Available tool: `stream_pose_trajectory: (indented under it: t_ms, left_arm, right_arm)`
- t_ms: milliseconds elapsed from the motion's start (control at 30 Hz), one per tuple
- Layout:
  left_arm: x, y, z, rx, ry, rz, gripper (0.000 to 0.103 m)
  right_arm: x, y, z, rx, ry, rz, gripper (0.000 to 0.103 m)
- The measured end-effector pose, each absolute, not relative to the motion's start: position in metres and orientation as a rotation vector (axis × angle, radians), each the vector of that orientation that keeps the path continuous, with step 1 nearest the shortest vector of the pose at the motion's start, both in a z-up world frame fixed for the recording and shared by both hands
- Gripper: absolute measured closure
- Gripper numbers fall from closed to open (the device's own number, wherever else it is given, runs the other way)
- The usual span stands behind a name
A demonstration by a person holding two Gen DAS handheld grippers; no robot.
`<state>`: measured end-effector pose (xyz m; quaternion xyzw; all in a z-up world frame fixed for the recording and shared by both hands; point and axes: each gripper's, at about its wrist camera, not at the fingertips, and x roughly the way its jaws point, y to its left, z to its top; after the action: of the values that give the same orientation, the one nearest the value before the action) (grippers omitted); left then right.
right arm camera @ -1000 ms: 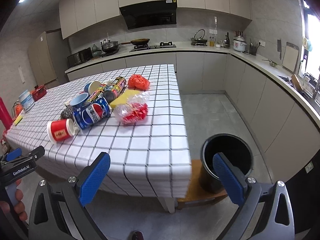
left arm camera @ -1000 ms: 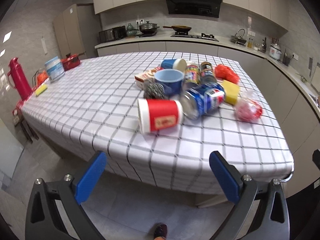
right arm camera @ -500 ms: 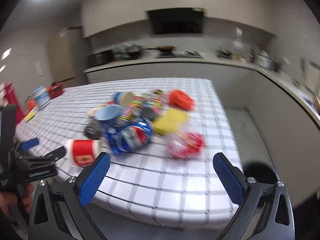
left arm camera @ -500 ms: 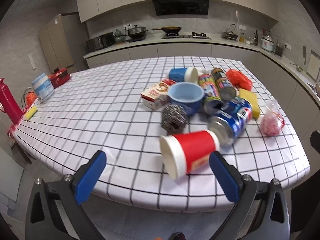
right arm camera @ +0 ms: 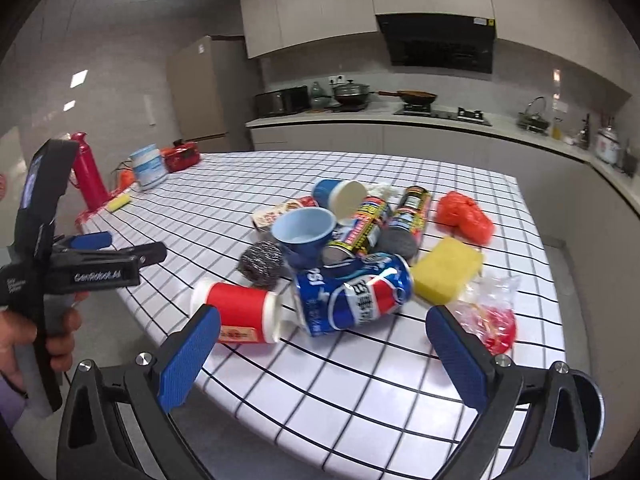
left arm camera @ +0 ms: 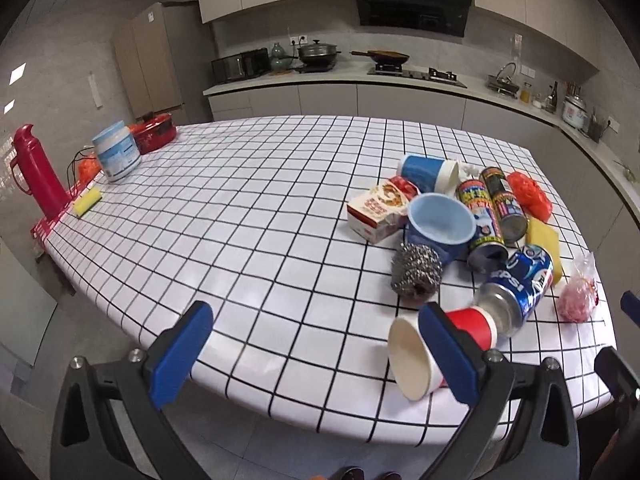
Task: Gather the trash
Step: 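Grasp the steel wool scrubber with the left tool while the right tool grasps the red-filled plastic bag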
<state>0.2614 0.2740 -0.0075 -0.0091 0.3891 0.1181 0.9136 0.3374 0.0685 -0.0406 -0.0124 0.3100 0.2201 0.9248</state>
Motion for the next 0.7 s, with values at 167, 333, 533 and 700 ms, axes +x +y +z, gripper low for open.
stream_pose_trajectory:
  t_ms: [167, 333, 533, 700]
  left_arm:
    - [0.285, 0.269, -0.012, -0.014, 0.843, 0.152, 0.0]
    - [0.323, 0.25, -0.032, 0.009, 0.909, 0.01, 0.0]
    - [0.368, 0.238, -0.063, 0.023, 1.016, -0.128, 0.014]
    - [0.388, 0.237, -0.083, 0.006, 1.091, -0.195, 0.035]
  right_arm:
    - [0.352, 0.046, -0.049, -0.002, 0.653, 0.343, 0.0]
    - [0.376, 0.011, -0.058, 0.05, 0.67, 0.148, 0.0]
    - [0.404, -0.006, -0.073, 0.11, 0.719, 0.008, 0.0]
    - [0.428, -0.006, -0.092, 0.111, 0.78, -0.063, 0.0]
